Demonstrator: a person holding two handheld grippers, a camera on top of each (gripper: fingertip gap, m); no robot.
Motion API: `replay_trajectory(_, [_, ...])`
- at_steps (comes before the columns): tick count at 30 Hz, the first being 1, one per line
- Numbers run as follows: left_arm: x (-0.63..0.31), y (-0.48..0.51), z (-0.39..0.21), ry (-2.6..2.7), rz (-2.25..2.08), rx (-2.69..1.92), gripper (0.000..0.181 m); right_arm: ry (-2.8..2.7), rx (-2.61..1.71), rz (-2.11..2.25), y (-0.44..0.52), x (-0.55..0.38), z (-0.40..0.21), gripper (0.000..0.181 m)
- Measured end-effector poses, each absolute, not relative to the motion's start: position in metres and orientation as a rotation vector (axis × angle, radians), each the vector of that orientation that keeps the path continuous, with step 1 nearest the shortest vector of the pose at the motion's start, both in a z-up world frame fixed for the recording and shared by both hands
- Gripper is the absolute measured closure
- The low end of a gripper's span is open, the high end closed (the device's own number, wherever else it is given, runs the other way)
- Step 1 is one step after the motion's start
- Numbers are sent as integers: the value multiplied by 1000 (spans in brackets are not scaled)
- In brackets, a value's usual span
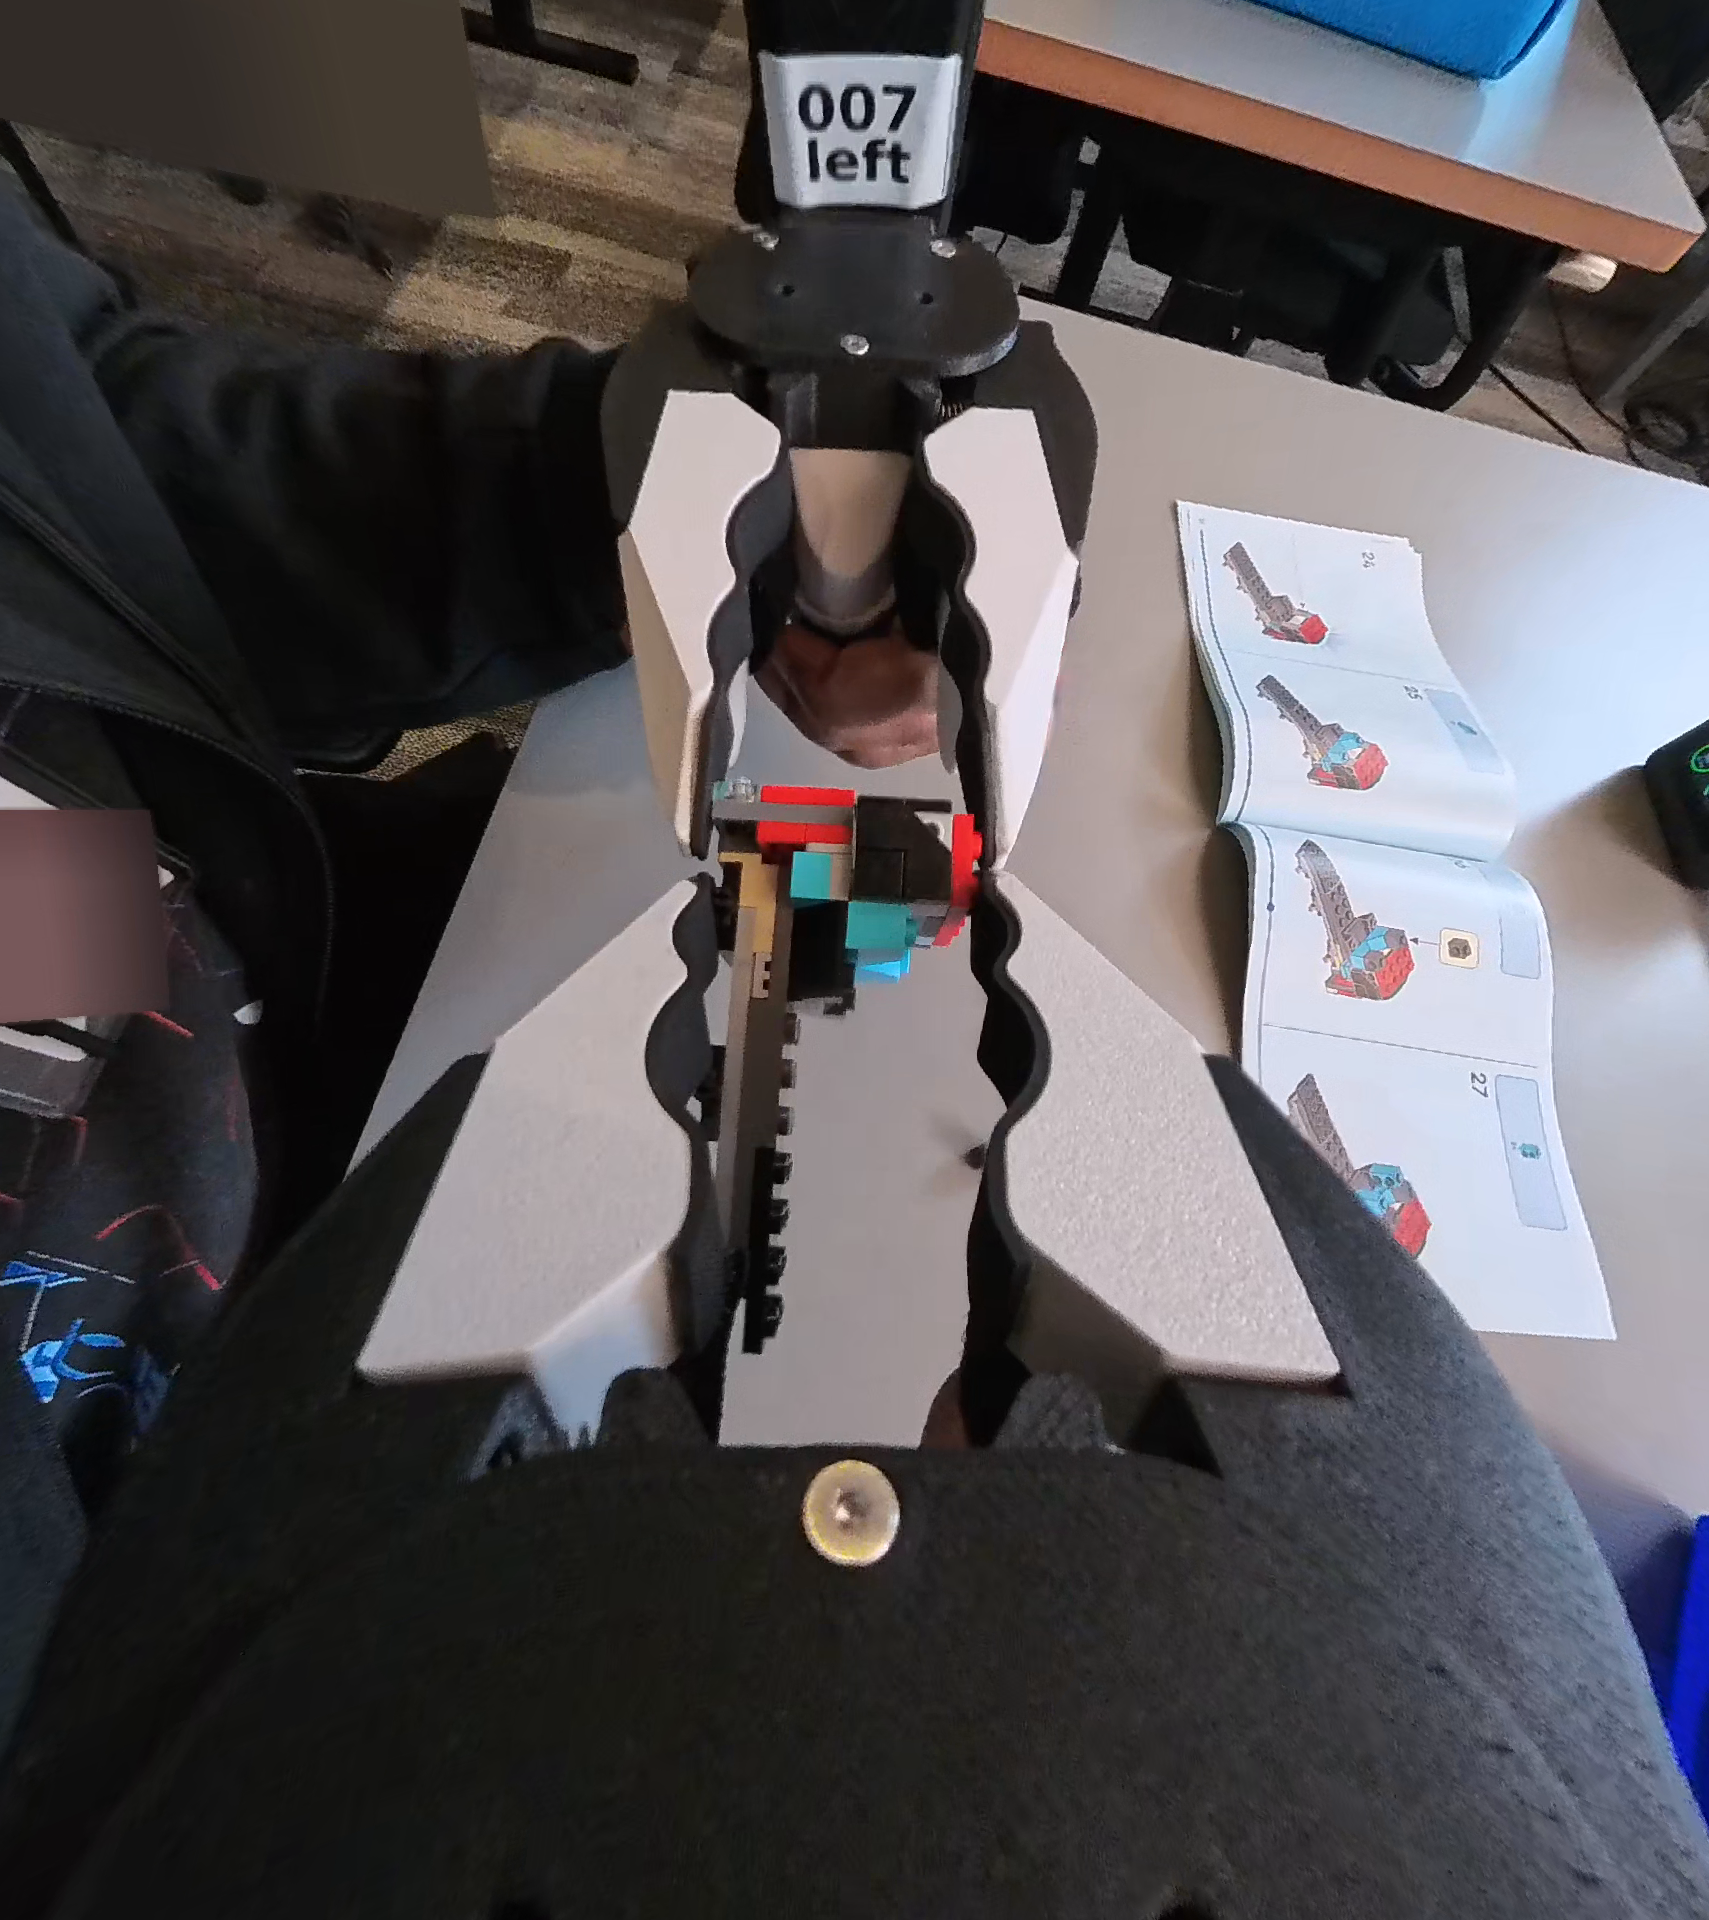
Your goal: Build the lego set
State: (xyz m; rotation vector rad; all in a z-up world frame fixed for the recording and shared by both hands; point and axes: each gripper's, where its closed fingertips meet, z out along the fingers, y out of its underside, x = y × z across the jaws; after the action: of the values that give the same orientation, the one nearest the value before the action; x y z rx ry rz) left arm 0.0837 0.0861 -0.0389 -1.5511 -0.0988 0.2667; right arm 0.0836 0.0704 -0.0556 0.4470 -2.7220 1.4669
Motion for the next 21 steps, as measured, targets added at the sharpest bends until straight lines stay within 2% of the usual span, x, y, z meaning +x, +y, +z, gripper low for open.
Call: replay_trajectory(21, [81,83,-31,-99,280,-1494,133,-2682,429,1504,67,81,-49,132])
